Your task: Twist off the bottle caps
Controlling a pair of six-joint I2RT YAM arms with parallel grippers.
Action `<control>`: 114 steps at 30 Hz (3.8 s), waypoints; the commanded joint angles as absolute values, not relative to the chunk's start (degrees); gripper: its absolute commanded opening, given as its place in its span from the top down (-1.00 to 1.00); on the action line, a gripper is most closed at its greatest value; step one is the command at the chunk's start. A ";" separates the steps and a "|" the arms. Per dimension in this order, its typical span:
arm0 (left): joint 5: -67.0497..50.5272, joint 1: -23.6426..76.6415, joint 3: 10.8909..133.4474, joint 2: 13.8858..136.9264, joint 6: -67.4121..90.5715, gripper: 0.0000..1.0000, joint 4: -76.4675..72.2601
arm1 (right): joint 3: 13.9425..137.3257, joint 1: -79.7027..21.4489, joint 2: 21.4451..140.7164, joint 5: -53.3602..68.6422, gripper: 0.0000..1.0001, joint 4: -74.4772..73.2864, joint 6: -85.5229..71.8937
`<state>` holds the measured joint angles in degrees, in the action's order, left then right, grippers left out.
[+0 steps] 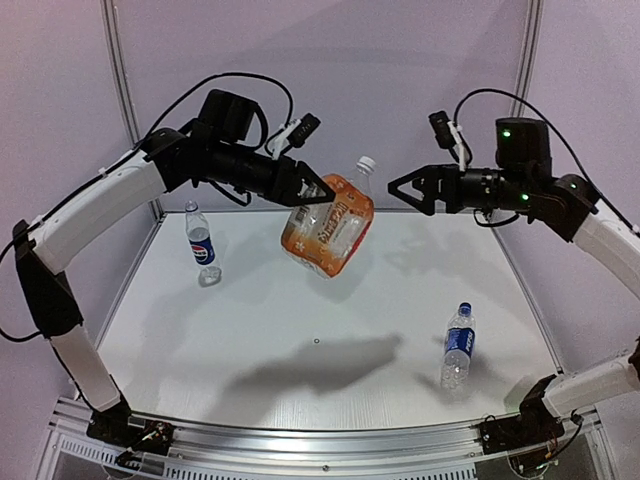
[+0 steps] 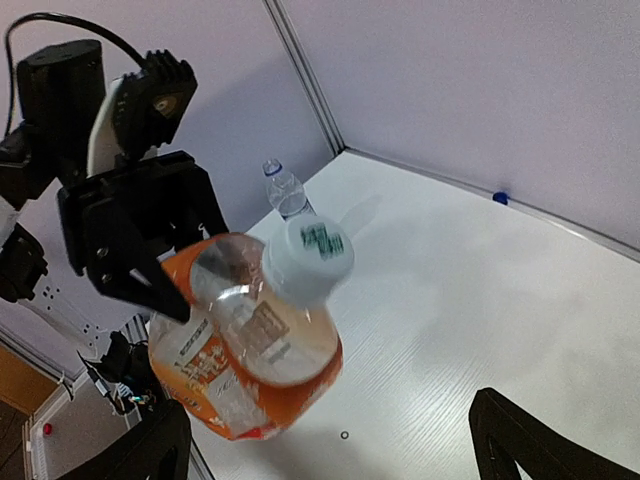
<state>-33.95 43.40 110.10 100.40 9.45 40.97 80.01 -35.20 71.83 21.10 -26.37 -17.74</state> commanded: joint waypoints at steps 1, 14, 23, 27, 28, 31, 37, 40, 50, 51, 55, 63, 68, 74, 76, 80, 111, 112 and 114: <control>-33.25 40.69 107.84 94.66 16.46 0.52 32.03 | 75.02 -32.28 65.68 24.86 -0.99 -16.00 -22.00; -40.84 39.95 104.48 91.31 34.47 0.48 7.62 | 72.04 -30.20 72.31 55.88 -0.99 15.73 -44.83; -38.61 43.87 104.55 93.53 38.28 0.48 0.85 | 76.38 -31.57 76.67 57.34 -0.99 16.34 -45.77; -35.96 44.88 104.59 94.25 38.62 0.48 0.46 | 76.42 -32.63 77.70 56.02 -0.99 16.60 -45.94; -35.13 45.09 104.50 94.34 38.61 0.48 0.48 | 76.50 -32.97 78.02 55.85 -0.98 16.80 -46.09; -32.91 45.74 104.30 94.65 38.04 0.47 0.52 | 77.17 -33.83 78.90 55.19 -0.95 17.31 -46.36; -32.10 46.47 104.55 95.86 38.30 0.47 0.79 | 77.73 -34.63 80.17 53.17 -0.75 16.98 -46.07; -31.27 46.90 103.93 95.93 37.93 0.43 0.51 | 78.11 -34.77 80.79 53.25 -0.54 16.75 -46.12; -29.53 47.25 103.09 96.15 36.38 0.27 1.79 | 78.31 -35.60 81.09 52.45 0.15 16.24 -44.94; -29.45 47.26 102.88 95.95 36.08 0.21 1.84 | 78.38 -35.60 80.92 52.20 0.18 15.92 -44.65; -28.69 47.20 101.78 95.21 35.03 -0.27 2.27 | 78.39 -35.60 80.73 51.68 0.29 15.37 -43.95; -22.86 45.16 98.79 89.88 29.80 -0.97 8.40 | 78.88 -35.60 79.40 51.94 0.38 5.72 -36.98; -13.83 42.82 98.13 85.38 29.51 -0.97 15.57 | 79.51 -35.60 77.72 48.62 0.38 -7.39 -26.34; -15.67 37.77 95.83 81.76 31.25 -0.98 20.26 | 78.42 -36.25 76.81 44.65 0.40 -13.05 -20.81; -23.68 34.41 91.41 80.84 32.23 -0.97 14.70 | 78.53 -37.21 77.17 43.27 0.41 -14.96 -18.73; -26.84 34.88 90.79 79.42 26.51 -0.97 14.05 | 78.46 -39.00 78.15 43.64 0.40 -15.95 -16.83; -46.03 38.97 99.92 89.41 28.90 -0.30 13.88 | 81.58 -46.65 86.13 49.55 0.52 -15.01 -16.96; -46.34 39.02 100.52 89.88 29.06 -0.28 13.94 | 81.56 -46.72 86.29 49.42 0.52 -15.11 -16.84; -46.65 39.02 101.28 90.49 29.45 -0.22 14.09 | 81.56 -46.82 86.28 49.10 0.52 -15.14 -16.81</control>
<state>-44.47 38.68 98.61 89.17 28.95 13.50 80.53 -46.02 85.34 49.65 -15.84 -16.75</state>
